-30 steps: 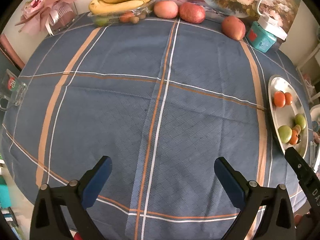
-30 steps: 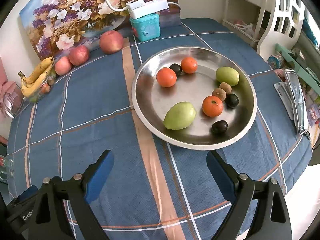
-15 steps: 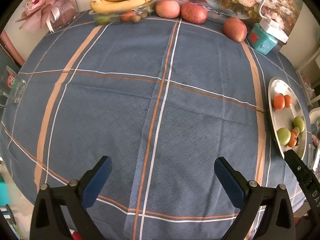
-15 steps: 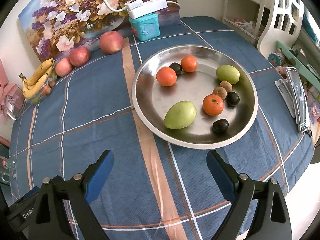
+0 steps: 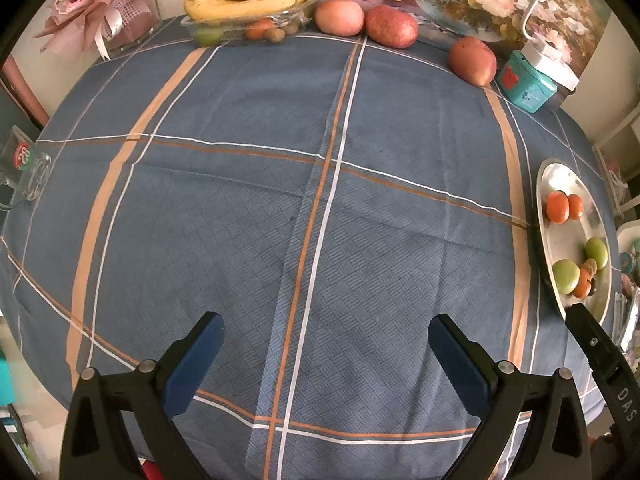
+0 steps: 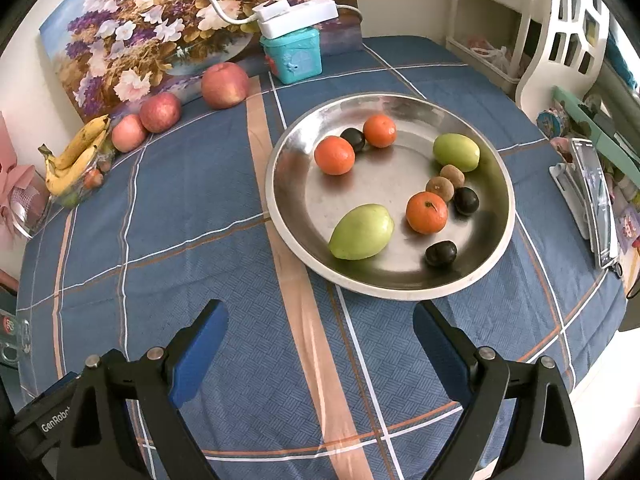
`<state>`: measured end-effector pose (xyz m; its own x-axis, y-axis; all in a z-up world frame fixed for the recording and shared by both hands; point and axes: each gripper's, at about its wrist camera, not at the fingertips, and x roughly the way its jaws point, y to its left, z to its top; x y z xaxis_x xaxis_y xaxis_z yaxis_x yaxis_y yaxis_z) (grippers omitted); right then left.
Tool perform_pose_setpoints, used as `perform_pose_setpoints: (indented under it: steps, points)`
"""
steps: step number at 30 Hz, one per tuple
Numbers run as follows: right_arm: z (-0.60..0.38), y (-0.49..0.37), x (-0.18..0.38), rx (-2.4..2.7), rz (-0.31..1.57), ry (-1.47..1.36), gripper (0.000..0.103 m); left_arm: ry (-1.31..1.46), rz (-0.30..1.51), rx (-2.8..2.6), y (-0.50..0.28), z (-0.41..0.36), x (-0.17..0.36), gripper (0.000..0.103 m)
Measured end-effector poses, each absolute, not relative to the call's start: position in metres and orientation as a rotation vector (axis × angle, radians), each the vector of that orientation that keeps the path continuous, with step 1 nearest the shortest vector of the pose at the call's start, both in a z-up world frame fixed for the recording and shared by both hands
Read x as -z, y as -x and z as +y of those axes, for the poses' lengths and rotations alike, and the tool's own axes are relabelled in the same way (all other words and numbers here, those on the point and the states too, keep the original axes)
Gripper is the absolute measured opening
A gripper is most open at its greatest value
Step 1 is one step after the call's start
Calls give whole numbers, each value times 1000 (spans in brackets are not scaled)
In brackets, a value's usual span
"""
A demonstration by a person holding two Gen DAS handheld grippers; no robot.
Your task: Organize fruits
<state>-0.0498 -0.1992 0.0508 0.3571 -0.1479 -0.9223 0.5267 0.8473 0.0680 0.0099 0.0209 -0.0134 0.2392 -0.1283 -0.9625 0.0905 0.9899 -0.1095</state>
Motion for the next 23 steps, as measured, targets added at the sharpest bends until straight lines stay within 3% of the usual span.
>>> perform_pose_setpoints:
  steps: [23]
  points:
    - [-196,48,-52,449,1128,-369,94,48,1303,135,-1,19,11,103]
